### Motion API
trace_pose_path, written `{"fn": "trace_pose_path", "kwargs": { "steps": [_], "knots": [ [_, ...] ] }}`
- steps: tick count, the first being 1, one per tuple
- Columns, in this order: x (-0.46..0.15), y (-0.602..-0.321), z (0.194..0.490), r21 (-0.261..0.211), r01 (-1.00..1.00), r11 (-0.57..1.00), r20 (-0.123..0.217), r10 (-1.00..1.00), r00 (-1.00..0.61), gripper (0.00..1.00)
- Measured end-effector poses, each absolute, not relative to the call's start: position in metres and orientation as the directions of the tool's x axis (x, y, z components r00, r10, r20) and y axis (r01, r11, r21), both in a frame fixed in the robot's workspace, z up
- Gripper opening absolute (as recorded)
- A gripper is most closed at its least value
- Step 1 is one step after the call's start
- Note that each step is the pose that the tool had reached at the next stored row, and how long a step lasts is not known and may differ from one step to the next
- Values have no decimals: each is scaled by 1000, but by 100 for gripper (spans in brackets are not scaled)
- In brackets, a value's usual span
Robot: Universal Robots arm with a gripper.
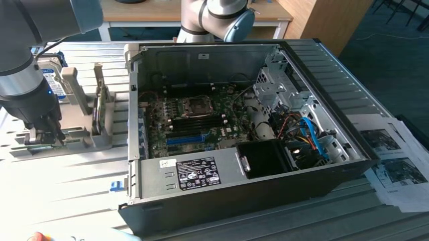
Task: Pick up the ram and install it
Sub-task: 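Pick up the ram and move it above insertion slot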
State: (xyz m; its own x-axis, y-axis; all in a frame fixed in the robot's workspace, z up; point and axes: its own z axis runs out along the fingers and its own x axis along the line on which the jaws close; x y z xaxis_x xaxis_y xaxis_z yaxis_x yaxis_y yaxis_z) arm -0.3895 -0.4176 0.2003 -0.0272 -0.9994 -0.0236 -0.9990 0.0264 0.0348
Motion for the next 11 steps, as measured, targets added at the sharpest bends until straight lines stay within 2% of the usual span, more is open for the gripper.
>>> {"fn": "trace_pose_path", "kwargs": {
  "steps": [11],
  "knots": [
    [-390, -417, 199, 35, -999, 26, -24, -999, -27, 24]
  ]
}}
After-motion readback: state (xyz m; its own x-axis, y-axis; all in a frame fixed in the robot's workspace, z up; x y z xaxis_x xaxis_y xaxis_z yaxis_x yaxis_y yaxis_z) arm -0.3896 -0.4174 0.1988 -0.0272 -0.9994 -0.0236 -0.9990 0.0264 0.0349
